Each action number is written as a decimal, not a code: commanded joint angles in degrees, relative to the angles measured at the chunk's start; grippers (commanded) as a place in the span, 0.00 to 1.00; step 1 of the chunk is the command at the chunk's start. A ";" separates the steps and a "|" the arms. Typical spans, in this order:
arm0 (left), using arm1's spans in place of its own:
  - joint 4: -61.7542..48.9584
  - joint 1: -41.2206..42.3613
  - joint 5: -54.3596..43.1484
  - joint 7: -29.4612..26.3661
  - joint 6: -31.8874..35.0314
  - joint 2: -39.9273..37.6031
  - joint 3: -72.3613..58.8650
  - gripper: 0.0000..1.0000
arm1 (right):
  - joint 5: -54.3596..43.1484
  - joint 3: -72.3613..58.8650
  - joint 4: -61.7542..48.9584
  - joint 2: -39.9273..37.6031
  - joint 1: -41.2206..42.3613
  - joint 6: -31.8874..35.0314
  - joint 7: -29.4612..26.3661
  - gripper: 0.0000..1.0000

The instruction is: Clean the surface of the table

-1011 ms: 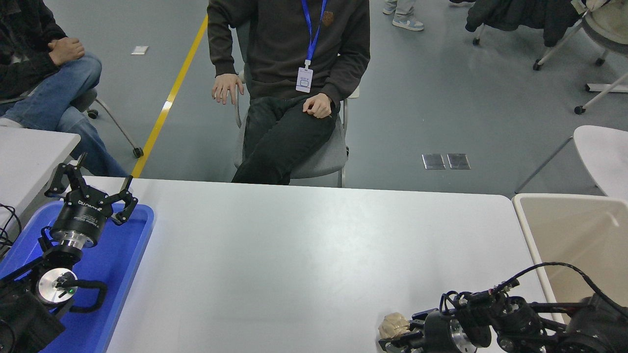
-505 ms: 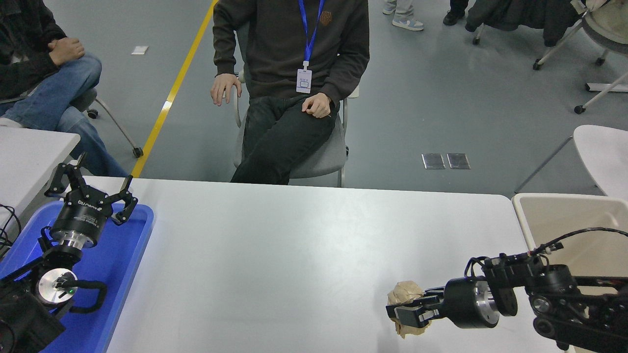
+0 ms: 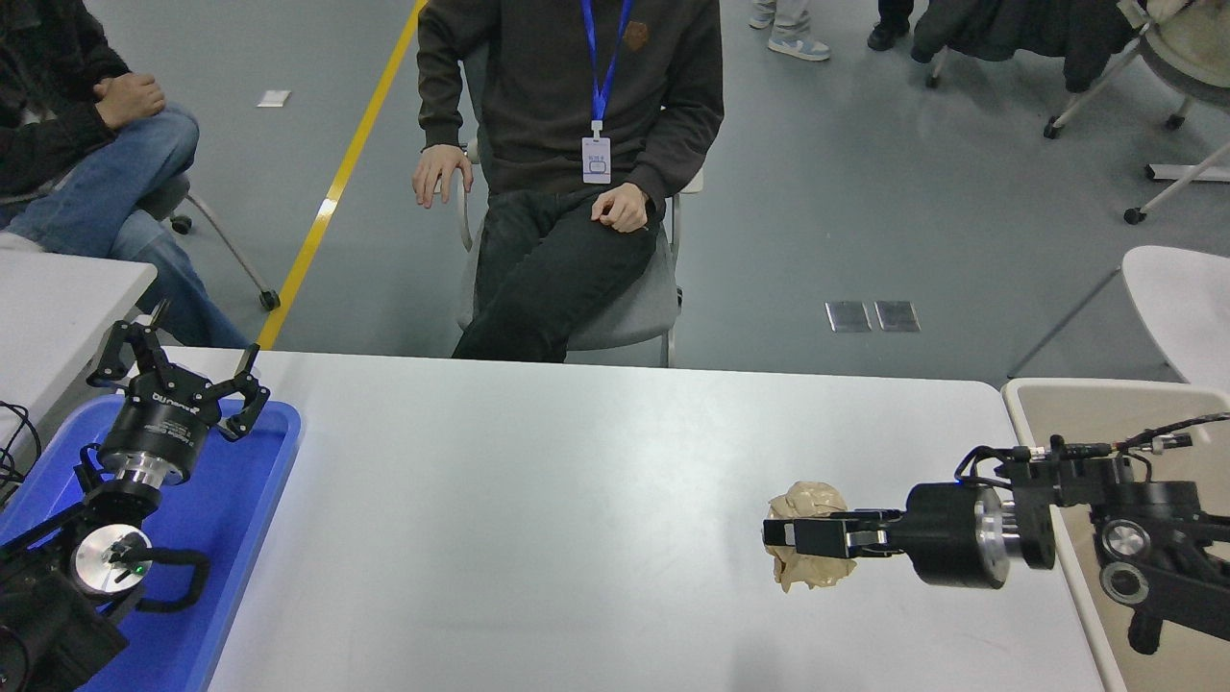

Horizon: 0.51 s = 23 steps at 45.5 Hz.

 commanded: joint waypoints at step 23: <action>0.00 0.00 0.00 0.04 0.00 0.00 0.01 1.00 | 27.23 16.20 -4.08 -11.15 -4.45 -0.88 5.37 0.00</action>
